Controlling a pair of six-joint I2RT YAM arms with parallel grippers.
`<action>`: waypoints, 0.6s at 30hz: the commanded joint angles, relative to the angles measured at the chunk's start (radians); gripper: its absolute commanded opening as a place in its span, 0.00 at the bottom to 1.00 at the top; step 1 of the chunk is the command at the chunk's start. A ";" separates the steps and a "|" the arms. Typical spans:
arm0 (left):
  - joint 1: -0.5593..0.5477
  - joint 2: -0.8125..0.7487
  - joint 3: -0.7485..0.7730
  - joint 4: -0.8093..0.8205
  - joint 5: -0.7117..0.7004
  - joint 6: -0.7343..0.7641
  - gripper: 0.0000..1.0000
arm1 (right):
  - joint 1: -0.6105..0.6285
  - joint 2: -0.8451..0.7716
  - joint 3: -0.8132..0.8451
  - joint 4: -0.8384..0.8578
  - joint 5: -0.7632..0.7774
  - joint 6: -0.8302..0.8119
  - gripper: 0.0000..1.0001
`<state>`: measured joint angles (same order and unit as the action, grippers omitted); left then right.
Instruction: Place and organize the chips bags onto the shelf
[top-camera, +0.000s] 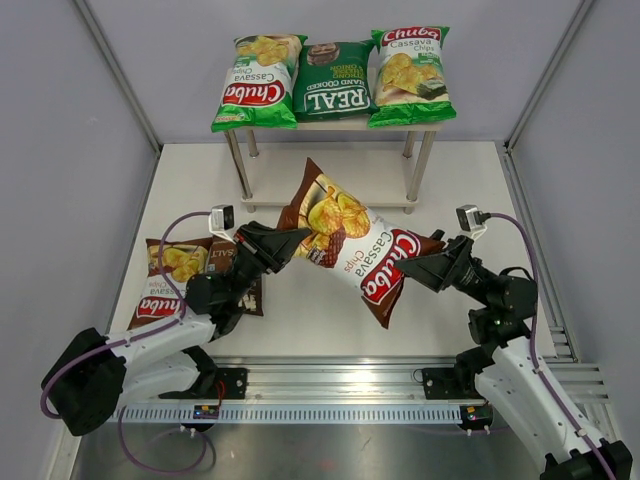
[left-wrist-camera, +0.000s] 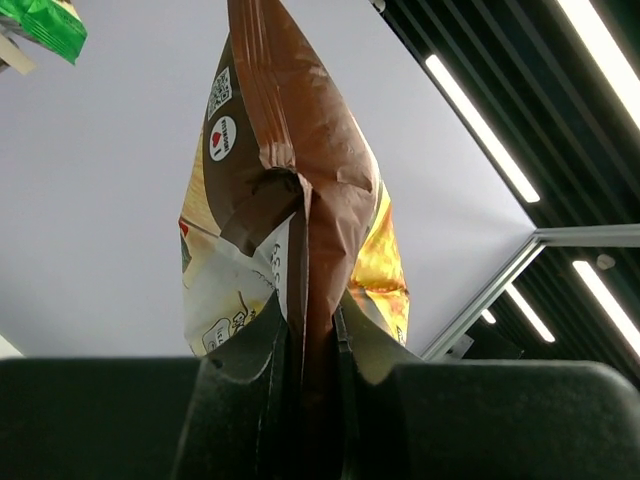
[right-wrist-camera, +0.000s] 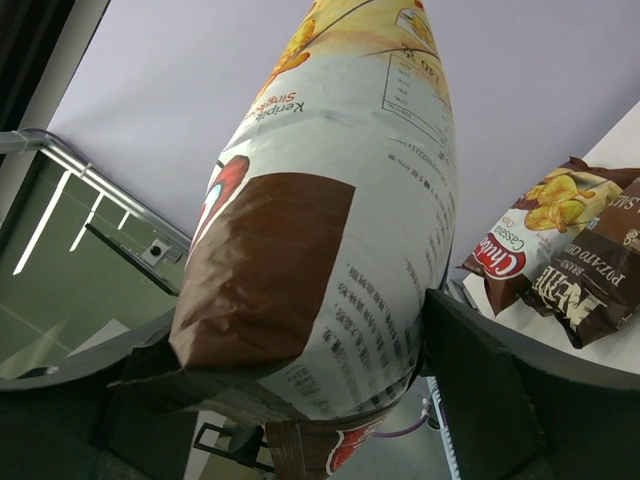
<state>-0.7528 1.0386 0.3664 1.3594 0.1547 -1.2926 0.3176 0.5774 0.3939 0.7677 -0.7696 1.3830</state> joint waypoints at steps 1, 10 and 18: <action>-0.034 0.012 0.029 0.024 0.060 0.140 0.05 | 0.009 -0.010 0.046 -0.073 0.018 -0.021 0.85; -0.025 -0.055 -0.027 -0.072 0.034 0.206 0.90 | 0.009 0.019 0.042 -0.016 0.026 -0.084 0.44; 0.024 -0.440 -0.006 -0.879 -0.347 0.334 0.99 | 0.008 0.096 -0.044 0.027 0.094 -0.153 0.36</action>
<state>-0.7399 0.7200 0.3450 0.8349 0.0193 -1.0569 0.3199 0.6556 0.3756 0.7227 -0.7391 1.2846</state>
